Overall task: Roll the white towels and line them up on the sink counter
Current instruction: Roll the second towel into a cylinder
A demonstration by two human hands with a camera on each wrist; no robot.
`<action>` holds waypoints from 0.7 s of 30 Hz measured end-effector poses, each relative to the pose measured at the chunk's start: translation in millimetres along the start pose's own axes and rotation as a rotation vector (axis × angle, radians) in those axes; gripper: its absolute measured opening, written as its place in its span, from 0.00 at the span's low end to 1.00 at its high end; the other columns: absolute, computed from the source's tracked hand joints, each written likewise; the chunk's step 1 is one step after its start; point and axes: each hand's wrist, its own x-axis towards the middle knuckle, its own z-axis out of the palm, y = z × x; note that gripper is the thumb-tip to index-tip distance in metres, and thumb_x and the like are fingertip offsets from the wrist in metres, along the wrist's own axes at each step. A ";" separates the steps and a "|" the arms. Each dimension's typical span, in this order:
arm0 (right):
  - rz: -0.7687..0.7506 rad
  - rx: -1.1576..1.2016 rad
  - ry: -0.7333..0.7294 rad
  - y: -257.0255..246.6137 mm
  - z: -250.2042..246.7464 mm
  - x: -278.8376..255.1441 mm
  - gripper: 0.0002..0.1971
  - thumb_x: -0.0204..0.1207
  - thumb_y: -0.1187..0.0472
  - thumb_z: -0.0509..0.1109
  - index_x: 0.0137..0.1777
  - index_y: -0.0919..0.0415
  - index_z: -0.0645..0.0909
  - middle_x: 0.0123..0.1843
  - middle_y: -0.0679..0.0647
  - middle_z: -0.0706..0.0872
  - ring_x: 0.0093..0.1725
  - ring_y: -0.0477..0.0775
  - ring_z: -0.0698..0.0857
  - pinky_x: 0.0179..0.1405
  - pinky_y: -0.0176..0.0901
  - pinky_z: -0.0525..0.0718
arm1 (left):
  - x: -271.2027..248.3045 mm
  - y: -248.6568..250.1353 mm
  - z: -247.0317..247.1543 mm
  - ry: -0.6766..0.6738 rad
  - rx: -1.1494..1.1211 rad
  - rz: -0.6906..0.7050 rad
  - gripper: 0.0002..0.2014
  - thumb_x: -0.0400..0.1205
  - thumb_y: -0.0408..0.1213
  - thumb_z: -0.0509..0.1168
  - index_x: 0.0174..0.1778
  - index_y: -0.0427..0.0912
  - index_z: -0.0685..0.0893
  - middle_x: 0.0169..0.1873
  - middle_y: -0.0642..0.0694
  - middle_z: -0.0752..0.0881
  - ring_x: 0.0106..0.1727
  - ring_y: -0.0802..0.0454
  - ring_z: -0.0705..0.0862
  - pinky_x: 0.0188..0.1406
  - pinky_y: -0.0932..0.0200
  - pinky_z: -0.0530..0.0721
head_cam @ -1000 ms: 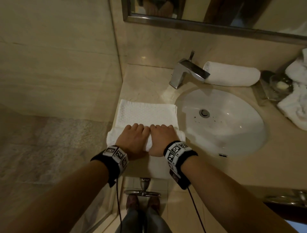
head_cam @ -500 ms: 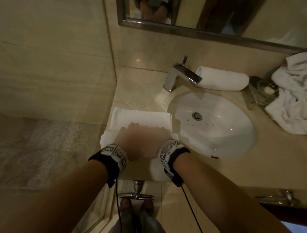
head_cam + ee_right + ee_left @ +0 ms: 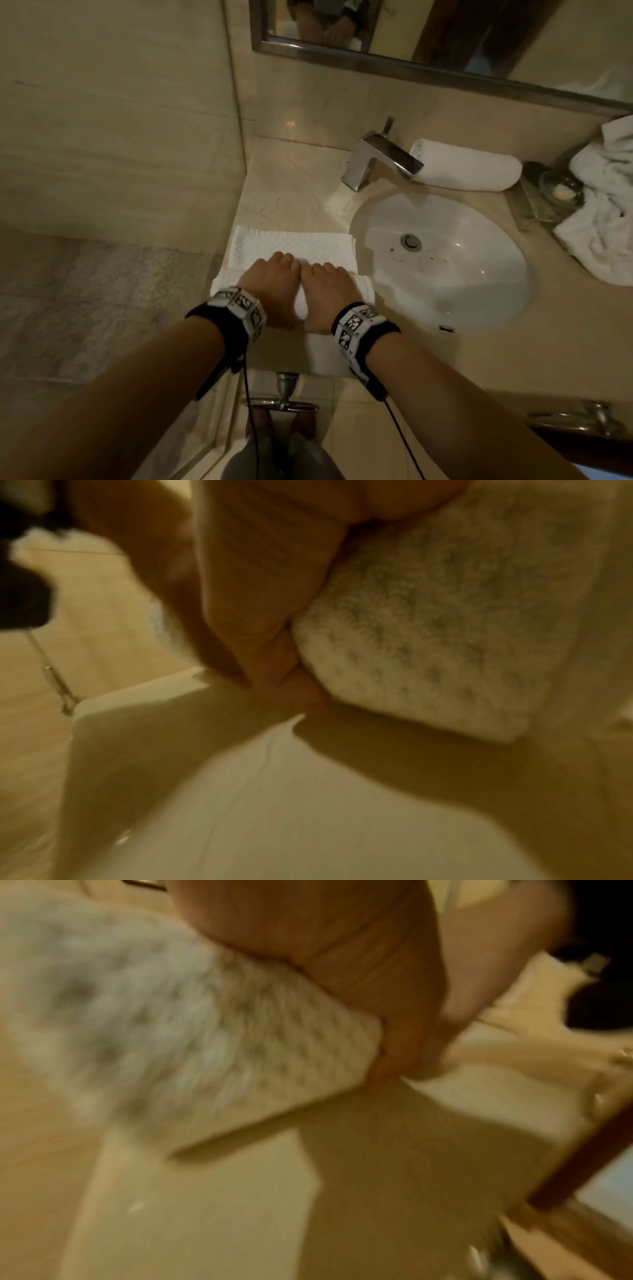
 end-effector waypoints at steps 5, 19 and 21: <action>-0.004 0.019 -0.111 7.6 -18.4 14.6 0.30 0.59 0.52 0.79 0.59 0.56 0.71 0.51 0.53 0.83 0.50 0.56 0.84 0.46 0.45 0.80 | -18.2 7.2 10.4 0.176 0.043 -0.053 0.35 0.69 0.63 0.67 0.64 0.42 0.72 0.54 0.46 0.79 0.52 0.46 0.77 0.54 0.51 0.74; -0.018 -0.026 -0.114 9.3 -27.6 20.0 0.32 0.59 0.49 0.78 0.62 0.55 0.71 0.52 0.52 0.84 0.48 0.55 0.82 0.51 0.47 0.79 | -8.1 -2.7 -3.8 0.077 -0.047 -0.031 0.41 0.67 0.65 0.68 0.70 0.45 0.67 0.59 0.47 0.78 0.57 0.47 0.76 0.58 0.51 0.77; -0.010 -0.021 -0.143 11.0 -31.2 23.2 0.29 0.56 0.53 0.79 0.57 0.55 0.73 0.48 0.52 0.84 0.41 0.53 0.80 0.43 0.44 0.78 | -12.6 1.1 2.8 0.149 0.002 -0.027 0.39 0.71 0.66 0.64 0.70 0.43 0.67 0.59 0.45 0.77 0.56 0.46 0.76 0.58 0.51 0.74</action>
